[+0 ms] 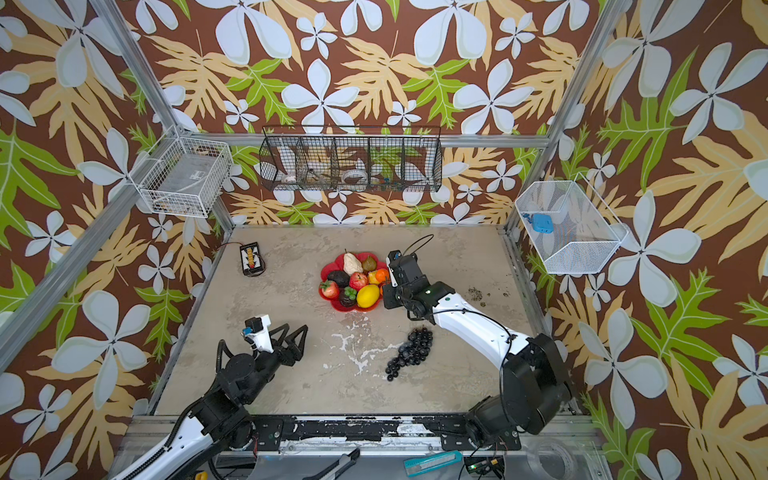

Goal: Place and organize the fake fruits in the fruit bowl
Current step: 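Carry the tangerines to the red plate with the right gripper, then lower the tangerines onto the plate and open the right gripper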

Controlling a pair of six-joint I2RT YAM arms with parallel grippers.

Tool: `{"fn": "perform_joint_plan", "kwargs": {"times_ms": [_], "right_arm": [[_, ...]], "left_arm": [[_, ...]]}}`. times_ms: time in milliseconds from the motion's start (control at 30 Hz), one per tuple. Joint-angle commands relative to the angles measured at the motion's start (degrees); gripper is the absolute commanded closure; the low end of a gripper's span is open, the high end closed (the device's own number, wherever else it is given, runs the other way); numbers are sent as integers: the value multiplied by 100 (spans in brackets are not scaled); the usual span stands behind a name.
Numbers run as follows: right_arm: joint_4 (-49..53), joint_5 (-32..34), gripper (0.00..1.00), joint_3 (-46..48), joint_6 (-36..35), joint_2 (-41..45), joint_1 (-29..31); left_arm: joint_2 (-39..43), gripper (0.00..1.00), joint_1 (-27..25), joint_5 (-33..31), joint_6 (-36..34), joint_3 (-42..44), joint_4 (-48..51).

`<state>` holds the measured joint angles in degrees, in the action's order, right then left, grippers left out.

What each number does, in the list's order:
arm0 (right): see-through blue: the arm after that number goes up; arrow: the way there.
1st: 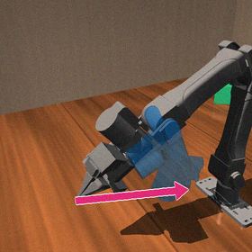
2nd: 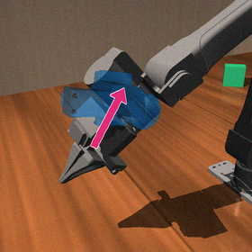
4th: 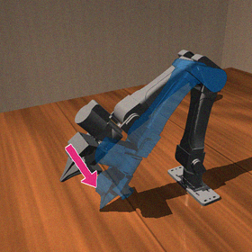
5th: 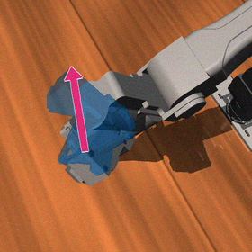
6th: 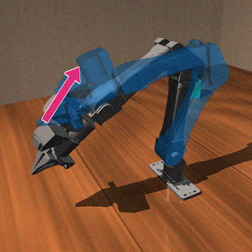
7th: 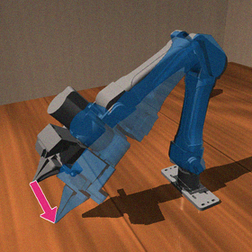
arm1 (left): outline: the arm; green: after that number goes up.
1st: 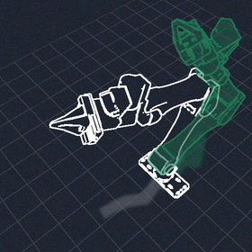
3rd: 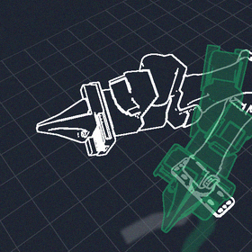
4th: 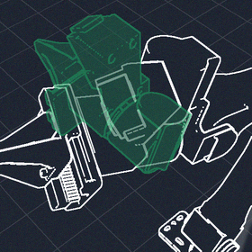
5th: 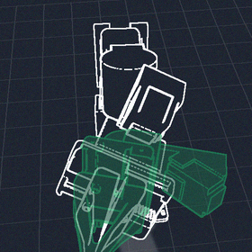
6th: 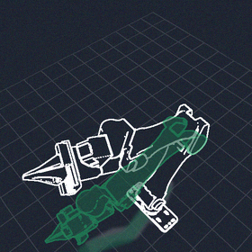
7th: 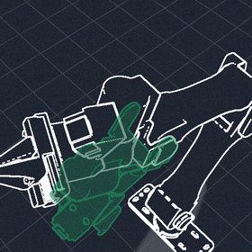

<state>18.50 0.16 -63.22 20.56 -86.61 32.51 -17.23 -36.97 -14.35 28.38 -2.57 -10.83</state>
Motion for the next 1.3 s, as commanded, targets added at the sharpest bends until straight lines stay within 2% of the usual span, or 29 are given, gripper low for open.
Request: {"fn": "perform_joint_plan", "kwargs": {"times_ms": [0, 500, 967, 1267], "right_arm": [[-133, -218, 100, -119, 51, -257, -126], [-447, -87, 100, -559, 579, -1288, -245], [-626, -199, 100, -551, 809, -1499, -245], [-574, -109, 90, -621, 744, -1561, -245]], "left_arm": [[10, 24, 6, -33, 1, -24, 48], [-76, 24, 6, -2, 10, -33, 13], [-105, 24, 6, 9, 10, -33, -11], [-122, 24, 6, 3, 10, -31, -13]]}}
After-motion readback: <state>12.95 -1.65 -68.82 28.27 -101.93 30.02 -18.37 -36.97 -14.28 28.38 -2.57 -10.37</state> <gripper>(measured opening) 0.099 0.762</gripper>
